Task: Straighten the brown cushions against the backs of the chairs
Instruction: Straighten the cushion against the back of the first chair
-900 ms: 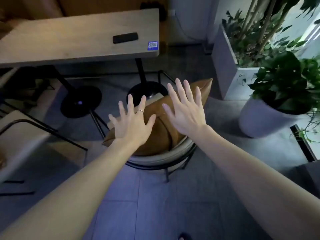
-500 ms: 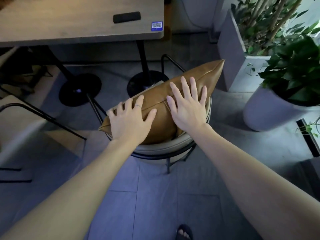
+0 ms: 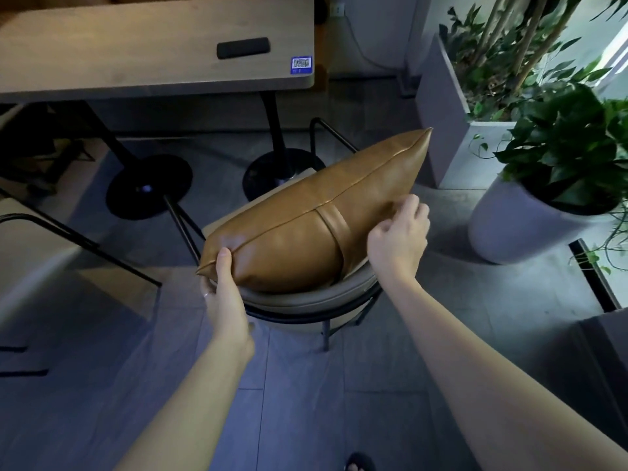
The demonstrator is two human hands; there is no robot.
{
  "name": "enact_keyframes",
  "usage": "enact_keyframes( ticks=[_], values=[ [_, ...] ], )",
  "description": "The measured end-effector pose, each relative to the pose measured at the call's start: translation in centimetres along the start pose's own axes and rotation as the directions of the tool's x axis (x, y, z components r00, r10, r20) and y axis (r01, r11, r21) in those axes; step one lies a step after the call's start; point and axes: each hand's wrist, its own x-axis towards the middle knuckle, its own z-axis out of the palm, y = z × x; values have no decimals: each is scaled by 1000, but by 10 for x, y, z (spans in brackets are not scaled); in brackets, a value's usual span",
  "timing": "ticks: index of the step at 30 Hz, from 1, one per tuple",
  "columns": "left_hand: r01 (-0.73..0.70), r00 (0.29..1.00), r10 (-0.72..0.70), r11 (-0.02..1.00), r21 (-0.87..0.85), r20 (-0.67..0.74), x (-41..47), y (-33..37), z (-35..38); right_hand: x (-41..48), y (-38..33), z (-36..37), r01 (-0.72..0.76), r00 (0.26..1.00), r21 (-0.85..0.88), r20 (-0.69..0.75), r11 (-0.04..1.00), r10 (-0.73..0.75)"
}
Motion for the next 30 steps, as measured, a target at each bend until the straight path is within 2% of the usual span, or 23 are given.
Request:
enact_keyframes(
  ticks=[1,2,4,6,8,16,21,30],
  values=[
    [67,997,-65,997,-47,43,0,-2,3,3,3,0,-162,987,57,26,985,160],
    [126,990,-120,989,-81,78,-2,-4,7,6,6,1,-334,942,108,83,936,326],
    [201,976,-188,970,-133,109,-4,-5,14,11,18,4,-600,792,185,274,778,545],
    [227,971,-208,957,-179,119,-2,-6,19,12,28,6,-727,663,224,473,649,580],
    [227,971,-208,955,-191,114,0,-8,22,13,34,8,-764,603,207,563,611,564],
    [159,985,-141,966,-202,103,7,-8,22,7,43,17,-663,707,118,425,739,566],
    [77,994,-60,977,-201,91,18,-6,19,1,39,22,-644,721,116,422,756,549],
    [83,991,-57,974,-212,124,54,21,10,-10,17,46,-644,731,170,423,745,535]
  ],
)
